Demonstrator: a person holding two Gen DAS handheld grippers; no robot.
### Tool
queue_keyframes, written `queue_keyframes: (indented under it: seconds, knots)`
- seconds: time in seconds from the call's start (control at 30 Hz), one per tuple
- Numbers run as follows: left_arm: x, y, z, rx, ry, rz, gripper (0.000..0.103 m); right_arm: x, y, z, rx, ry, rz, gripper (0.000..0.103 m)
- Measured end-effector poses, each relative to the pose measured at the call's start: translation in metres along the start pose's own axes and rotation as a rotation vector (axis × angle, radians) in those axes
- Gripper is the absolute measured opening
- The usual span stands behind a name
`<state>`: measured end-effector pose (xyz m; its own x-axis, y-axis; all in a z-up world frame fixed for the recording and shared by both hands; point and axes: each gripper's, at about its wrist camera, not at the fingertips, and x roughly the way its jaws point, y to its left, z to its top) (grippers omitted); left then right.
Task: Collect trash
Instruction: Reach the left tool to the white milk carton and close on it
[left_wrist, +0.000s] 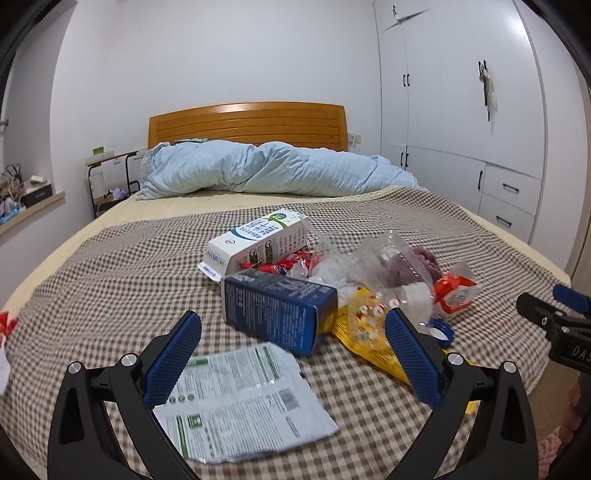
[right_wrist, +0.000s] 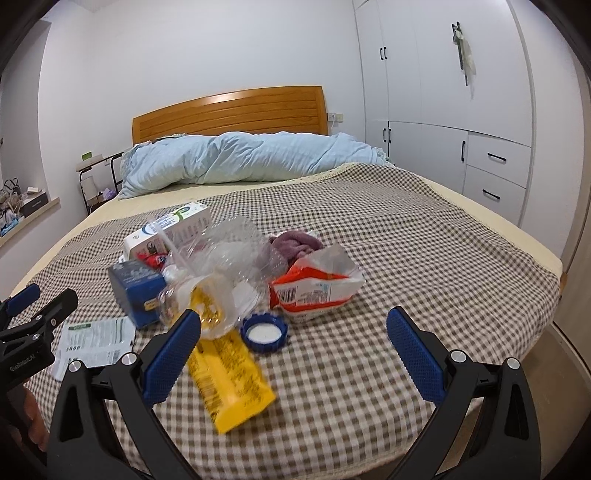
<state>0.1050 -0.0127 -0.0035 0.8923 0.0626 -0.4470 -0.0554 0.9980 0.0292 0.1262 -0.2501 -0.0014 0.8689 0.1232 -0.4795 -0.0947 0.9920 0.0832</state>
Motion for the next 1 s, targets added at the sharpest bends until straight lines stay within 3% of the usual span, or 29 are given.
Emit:
queue_keyframes:
  seconds: [0.5,0.77,1.0]
  knots:
    - [0.056,-0.002,0.051,0.103,0.031,0.035,0.096,0.056,-0.016,0.037,0.036,-0.012,-0.004,0.097]
    - [0.100,0.007,0.080,0.149,0.084,-0.053,0.096,0.085,-0.036,0.049,0.096,0.002,-0.032,0.097]
    - [0.149,0.029,0.115,0.212,0.146,-0.021,0.096,0.108,-0.069,0.053,0.173,0.018,-0.095,0.097]
